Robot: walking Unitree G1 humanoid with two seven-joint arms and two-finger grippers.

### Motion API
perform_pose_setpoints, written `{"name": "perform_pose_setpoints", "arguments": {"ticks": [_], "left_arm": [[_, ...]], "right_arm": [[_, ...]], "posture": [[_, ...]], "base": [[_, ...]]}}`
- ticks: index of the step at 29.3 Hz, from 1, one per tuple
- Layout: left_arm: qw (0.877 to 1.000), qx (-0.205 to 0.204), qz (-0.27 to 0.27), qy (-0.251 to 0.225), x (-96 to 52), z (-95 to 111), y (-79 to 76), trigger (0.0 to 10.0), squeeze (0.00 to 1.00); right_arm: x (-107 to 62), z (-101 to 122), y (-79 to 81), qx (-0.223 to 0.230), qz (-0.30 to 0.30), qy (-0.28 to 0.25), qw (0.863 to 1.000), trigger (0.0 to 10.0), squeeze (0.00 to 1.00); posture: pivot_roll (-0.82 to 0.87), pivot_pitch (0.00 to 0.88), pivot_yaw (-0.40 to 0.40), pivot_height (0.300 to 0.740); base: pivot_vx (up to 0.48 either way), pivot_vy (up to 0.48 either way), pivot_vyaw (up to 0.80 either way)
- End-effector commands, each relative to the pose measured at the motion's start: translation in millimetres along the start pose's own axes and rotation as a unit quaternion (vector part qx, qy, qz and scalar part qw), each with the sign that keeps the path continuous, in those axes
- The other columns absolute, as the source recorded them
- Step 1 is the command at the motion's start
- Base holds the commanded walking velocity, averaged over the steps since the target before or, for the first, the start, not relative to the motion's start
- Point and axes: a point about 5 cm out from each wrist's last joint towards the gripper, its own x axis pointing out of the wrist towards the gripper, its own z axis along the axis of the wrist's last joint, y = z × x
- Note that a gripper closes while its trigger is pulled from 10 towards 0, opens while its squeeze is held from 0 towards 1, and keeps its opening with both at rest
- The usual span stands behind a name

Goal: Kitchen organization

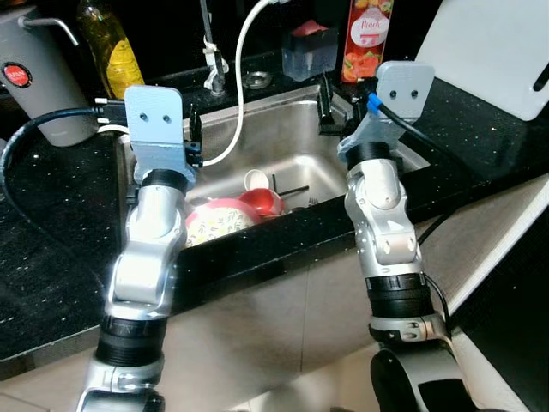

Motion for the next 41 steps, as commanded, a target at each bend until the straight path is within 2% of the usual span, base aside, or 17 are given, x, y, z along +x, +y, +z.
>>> {"name": "perform_pose_setpoints", "arguments": {"ticks": [1,26,41], "left_arm": [[1.000,-0.001,0.004,0.007,-1.6,-4.0,1.3,10.0,0.00],[1.000,0.003,0.000,0.009,0.6,-4.5,3.2,10.0,0.00],[1.000,0.002,0.009,0.016,2.1,-5.0,5.6,10.0,0.00]], "right_arm": [[0.7,-3.6,2.4,0.002,0.001,0.012,1.000,10.0,0.00],[1.6,-6.0,-0.5,-0.004,-0.010,0.016,1.000,10.0,0.00],[2.9,-9.3,-4.3,0.005,-0.026,0.026,0.999,10.0,0.00]], "posture": [[0.09,0.000,0.107,0.740],[0.10,0.000,0.110,0.740],[0.10,0.000,0.118,0.740]], "base": [[0.000,0.000,0.80],[0.000,0.000,0.80],[0.000,0.000,0.00]]}}
